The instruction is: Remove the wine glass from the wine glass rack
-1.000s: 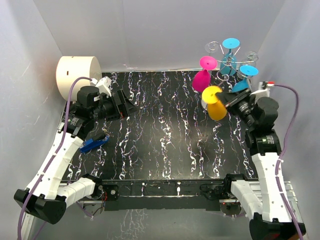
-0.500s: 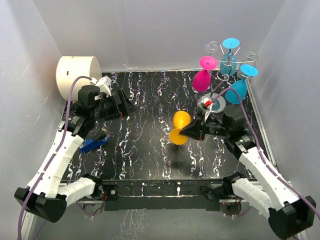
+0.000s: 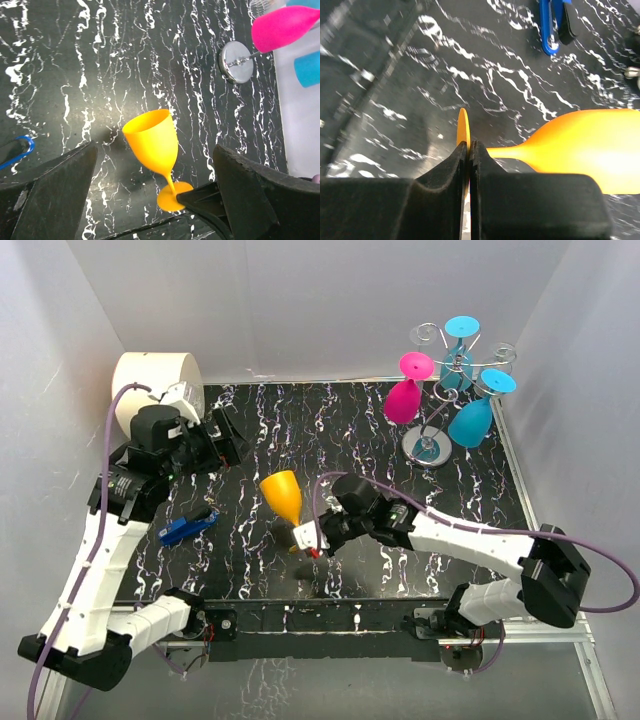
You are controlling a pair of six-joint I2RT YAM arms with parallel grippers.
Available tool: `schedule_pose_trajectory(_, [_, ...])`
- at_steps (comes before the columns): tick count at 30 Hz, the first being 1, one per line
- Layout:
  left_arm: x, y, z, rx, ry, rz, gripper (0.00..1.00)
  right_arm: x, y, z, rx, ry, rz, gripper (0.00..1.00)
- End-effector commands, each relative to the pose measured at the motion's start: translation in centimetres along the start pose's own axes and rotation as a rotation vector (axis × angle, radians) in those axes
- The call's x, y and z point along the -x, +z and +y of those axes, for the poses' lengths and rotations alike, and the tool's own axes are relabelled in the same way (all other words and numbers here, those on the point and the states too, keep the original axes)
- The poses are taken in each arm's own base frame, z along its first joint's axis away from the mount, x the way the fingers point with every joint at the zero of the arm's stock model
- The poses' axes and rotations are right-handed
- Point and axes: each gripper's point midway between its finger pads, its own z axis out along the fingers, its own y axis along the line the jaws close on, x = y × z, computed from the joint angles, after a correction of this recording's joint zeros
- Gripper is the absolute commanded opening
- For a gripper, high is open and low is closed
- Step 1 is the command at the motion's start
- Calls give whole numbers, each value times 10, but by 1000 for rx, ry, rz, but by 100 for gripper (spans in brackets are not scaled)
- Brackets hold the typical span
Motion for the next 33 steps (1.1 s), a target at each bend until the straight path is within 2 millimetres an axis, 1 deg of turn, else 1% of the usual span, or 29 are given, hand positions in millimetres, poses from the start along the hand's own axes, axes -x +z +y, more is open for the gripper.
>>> schedule_pose_trajectory(1, [8, -24, 16, 102, 0, -44, 99, 5, -1, -48, -174, -480, 106, 0])
schedule_pose_trajectory(4, [7, -26, 22, 140, -2, -36, 99, 8, -1, -61, -256, -624, 143, 0])
schedule_pose_trajectory(6, [4, -24, 21, 141, -5, -7, 99, 11, -1, -67, -292, -685, 163, 0])
schedule_pose_trajectory(7, [4, -21, 19, 141, -10, 12, 99, 15, -2, -70, -313, -720, 157, 0])
schedule_pose_trajectory(10, [5, -15, 13, 149, -28, 66, 97, 22, -6, -72, -349, -789, 155, 0])
schedule_pose_trajectory(13, [6, -10, 6, 141, -36, 119, 84, 29, -17, -80, -438, -840, 162, 0])
schedule_pose_trajectory(14, [6, -9, 4, 135, -42, 129, 81, 32, -21, -82, -465, -855, 162, 0])
schedule_pose_trajectory(15, [5, -7, 2, 127, -50, 140, 80, 35, -24, -85, -490, -868, 162, 0])
schedule_pose_trajectory(18, [-3, -1, -5, 89, -81, 178, 79, 40, -29, -87, -514, -896, 162, 0])
schedule_pose_trajectory(21, [-13, 6, -23, -13, -117, 231, 77, 44, -31, -89, -532, -914, 155, 0])
schedule_pose_trajectory(23, [-18, 10, -31, -58, -137, 259, 74, 46, -32, -90, -550, -922, 149, 0])
schedule_pose_trajectory(27, [-23, 14, -31, -64, -150, 281, 63, 48, -35, -93, -581, -931, 150, 0])
schedule_pose_trajectory(31, [-26, 15, -32, -68, -152, 294, 47, 46, -35, -95, -602, -943, 160, 0])
schedule_pose_trajectory(33, [-28, 16, -31, -67, -149, 299, 43, 47, -37, -97, -619, -949, 158, 0])
